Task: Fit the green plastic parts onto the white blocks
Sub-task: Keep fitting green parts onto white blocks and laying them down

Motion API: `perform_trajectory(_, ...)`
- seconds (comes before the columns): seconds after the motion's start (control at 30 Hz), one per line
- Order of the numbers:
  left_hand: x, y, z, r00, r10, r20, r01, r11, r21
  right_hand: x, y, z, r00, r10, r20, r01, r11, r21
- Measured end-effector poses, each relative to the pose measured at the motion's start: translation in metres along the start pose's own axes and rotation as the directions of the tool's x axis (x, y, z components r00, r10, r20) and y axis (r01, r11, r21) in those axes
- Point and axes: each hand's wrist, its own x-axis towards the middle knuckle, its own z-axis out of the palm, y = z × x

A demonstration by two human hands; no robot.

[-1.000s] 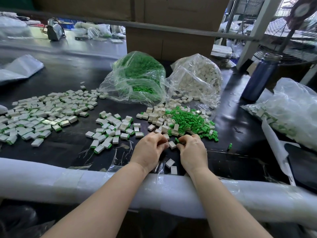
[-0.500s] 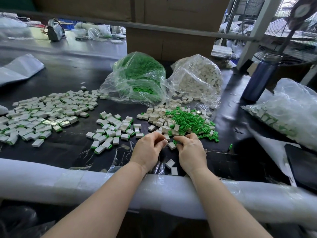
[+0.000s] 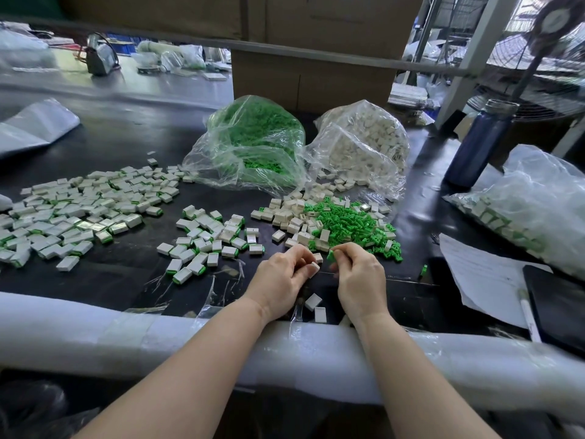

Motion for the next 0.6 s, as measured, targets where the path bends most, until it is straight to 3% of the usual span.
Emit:
perform_trajectory(0.23, -0.0005, -0.002, -0.0027, 0.998, -0.037, -0.049, 0.026, 0.981, -0.192, -0.0023, -0.004, -0.0077, 0.986, 0.08, 0.144, -0.13, 0.913, 0.386)
perform_trajectory(0.6, -0.0011, -0.0016, -0.0035, 0.997, -0.058, -0.049, 0.043, 0.964, -0.264, -0.0029, -0.003, -0.0083, 0.99, -0.005, 0.143, -0.049, 0.928, 0.369)
